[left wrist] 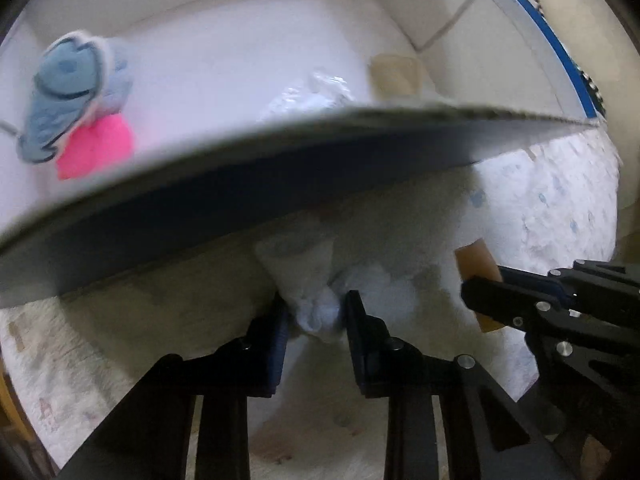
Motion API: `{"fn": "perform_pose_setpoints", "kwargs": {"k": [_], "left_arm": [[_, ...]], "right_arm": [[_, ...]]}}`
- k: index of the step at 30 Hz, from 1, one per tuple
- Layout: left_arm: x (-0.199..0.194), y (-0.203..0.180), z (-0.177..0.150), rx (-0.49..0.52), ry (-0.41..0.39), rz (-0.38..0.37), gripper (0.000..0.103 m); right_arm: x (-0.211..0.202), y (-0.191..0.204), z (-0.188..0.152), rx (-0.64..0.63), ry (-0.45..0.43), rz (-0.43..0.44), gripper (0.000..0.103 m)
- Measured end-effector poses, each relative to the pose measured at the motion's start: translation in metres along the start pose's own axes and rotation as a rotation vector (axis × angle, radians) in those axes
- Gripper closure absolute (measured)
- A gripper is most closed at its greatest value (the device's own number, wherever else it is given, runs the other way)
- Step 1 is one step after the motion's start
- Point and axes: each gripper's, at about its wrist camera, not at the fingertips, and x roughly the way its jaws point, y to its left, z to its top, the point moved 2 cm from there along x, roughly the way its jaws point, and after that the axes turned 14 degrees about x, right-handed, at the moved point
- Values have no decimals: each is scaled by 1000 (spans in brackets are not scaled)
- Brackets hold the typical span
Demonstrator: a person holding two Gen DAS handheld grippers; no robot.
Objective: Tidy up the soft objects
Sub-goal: 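Grasp the white cloth with the left tool while the right tool grasps the orange foam cylinder, then carry the white cloth and orange cylinder over the box with both tools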
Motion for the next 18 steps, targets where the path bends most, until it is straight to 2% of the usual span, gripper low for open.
{"fn": "perform_pose_setpoints", "kwargs": {"k": [6,18], "left_arm": [[-15,21,-14,-65,-10,79,79],[-56,51,-60,-146,-33,156,79]], "right_arm": [[0,11,-1,-24,-12,2,91],[-9,29,-13,-71,-20,27,91]]}}
